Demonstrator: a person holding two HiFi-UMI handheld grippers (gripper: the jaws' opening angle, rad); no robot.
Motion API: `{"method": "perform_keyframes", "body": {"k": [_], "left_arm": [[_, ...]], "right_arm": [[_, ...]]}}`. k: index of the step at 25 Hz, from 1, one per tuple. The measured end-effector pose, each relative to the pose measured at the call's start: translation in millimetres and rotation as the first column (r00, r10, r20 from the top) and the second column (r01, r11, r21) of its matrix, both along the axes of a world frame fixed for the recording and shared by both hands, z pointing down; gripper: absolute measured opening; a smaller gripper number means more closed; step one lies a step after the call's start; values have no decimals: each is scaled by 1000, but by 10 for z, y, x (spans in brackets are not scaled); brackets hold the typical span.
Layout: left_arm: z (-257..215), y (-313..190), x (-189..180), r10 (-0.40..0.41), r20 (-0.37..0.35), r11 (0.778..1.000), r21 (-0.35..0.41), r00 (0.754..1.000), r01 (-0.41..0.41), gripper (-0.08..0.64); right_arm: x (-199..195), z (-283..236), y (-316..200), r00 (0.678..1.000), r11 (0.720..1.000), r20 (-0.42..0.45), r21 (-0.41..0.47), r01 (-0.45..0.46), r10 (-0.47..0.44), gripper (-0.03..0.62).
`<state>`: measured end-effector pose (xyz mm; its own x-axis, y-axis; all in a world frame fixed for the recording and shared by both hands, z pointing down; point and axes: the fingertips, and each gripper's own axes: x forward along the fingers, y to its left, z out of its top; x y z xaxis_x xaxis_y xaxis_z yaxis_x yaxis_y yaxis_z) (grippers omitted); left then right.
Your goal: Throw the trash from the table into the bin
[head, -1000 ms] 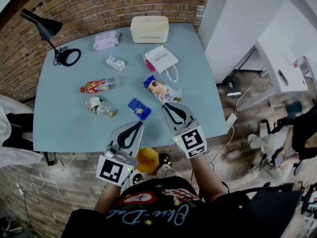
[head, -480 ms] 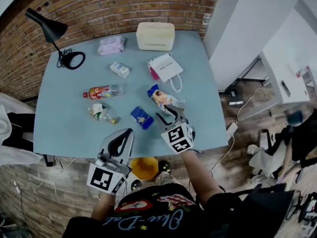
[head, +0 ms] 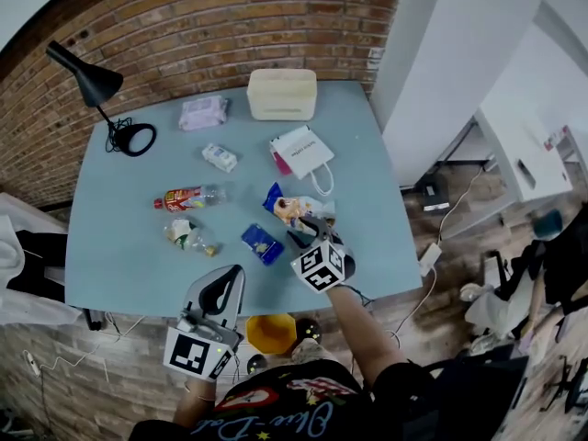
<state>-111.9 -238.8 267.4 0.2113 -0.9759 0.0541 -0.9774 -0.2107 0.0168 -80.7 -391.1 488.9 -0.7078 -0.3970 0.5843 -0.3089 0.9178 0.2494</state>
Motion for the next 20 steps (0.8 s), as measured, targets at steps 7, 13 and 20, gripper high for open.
{"method": "perform_keyframes", "body": {"k": [7,13,20], "left_arm": [[37,43,-56,-15,16,1000,-15,1000,15,8],[63,82,-94,-20,5,999,-27,1000,20,8],[41,104,-113,-11,5,1000,-17,1000,11,8]], "right_arm": [[14,98,-33,1000,1000,-27,0,0,0,150],[43,131,-33,1000,1000,-30,-10,-8,8,61],[134,93,-2,999,1000,-29,-3,-25,25,8]]}}
